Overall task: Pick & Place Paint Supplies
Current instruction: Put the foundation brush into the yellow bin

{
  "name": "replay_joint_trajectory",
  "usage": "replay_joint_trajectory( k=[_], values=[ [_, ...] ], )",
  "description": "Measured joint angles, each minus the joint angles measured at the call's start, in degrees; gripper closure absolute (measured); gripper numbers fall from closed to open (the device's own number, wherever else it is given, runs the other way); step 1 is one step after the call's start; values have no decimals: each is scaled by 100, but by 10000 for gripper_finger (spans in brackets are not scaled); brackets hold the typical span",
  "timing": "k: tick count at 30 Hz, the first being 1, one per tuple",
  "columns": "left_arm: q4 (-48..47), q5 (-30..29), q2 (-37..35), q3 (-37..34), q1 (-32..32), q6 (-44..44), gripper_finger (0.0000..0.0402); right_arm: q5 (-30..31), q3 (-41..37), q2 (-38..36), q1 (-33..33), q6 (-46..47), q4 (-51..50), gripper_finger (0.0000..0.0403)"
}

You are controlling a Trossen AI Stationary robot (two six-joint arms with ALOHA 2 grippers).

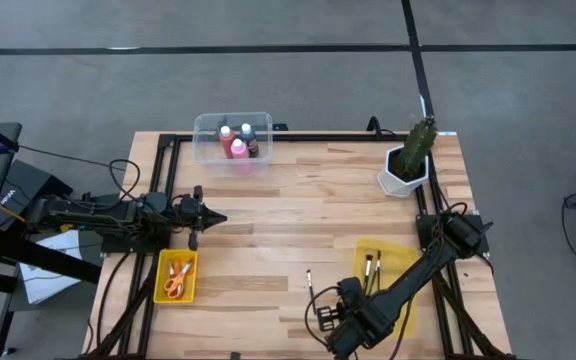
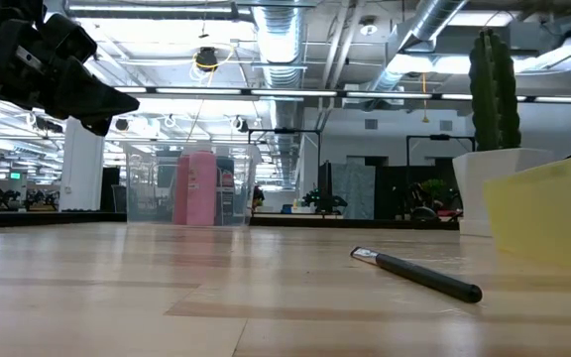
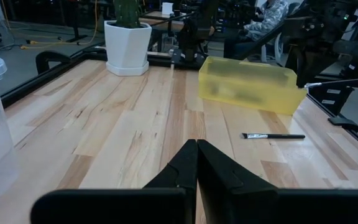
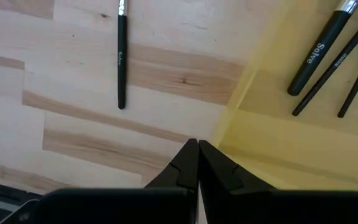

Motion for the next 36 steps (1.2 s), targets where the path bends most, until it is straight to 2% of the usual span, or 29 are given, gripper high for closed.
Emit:
replay_joint_trajectory(
  k=[14, 21, 32, 36],
  values=[
    [0, -4, 0, -2, 1, -2, 401, -120, -63, -8, 82, -2, 82, 403],
    [0, -30, 0, -2, 2, 0, 401, -372, -306, -12, 155, -7, 468, 403],
    [-4, -24, 0, -2, 2, 1, 401, -679, -288, -28, 276, -2, 258, 403],
    [-4, -24, 0, -2, 2, -2, 401, -589, -170, -12, 274, 2, 261, 403]
  ],
)
